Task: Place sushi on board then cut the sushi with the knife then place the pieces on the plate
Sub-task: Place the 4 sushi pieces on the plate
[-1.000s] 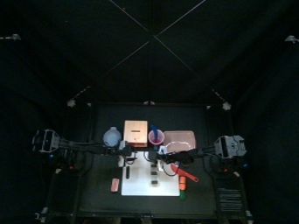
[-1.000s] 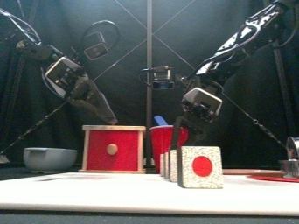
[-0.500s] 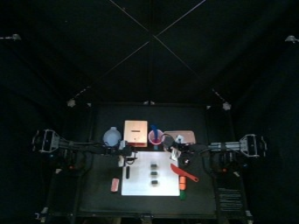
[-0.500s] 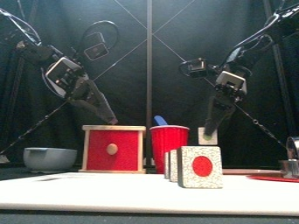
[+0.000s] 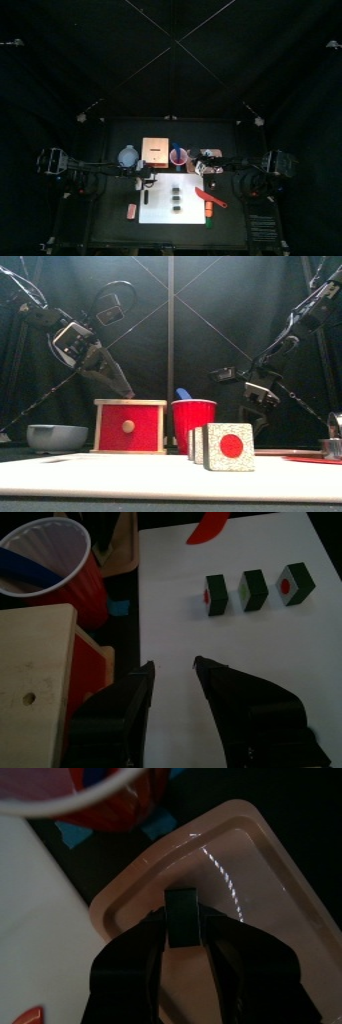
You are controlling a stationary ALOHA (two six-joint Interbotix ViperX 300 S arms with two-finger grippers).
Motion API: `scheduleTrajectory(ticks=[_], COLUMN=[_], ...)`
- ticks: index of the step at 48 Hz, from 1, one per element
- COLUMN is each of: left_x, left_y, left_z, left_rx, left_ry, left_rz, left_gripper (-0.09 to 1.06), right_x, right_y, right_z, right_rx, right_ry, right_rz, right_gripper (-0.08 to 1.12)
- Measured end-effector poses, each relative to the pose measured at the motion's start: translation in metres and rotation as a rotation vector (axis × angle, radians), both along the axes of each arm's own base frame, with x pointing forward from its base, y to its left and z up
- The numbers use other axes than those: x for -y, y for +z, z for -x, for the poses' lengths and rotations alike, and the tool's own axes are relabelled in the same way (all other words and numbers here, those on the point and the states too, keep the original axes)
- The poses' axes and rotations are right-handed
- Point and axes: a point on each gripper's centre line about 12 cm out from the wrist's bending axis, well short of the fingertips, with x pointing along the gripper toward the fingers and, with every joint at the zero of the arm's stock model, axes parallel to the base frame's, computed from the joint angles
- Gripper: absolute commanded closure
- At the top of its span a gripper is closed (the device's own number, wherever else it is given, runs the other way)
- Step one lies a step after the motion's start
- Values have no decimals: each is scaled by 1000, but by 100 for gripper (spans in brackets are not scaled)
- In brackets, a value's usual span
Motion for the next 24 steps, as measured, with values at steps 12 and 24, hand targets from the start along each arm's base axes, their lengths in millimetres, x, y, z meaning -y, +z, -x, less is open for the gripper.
scheduleTrajectory(ticks=[12, 24], left_x=[0, 0], left_y=[0, 0], left_z=[0, 0], left_rx=[2, 0], left_ry=[1, 0], left_rz=[1, 0], left_gripper=[19, 19], right_x=[-12, -72], right_y=[28, 60], right_z=[-8, -45], right_rx=[-11, 65], right_ry=[62, 269], right_rz=[62, 101], right_gripper=[27, 27])
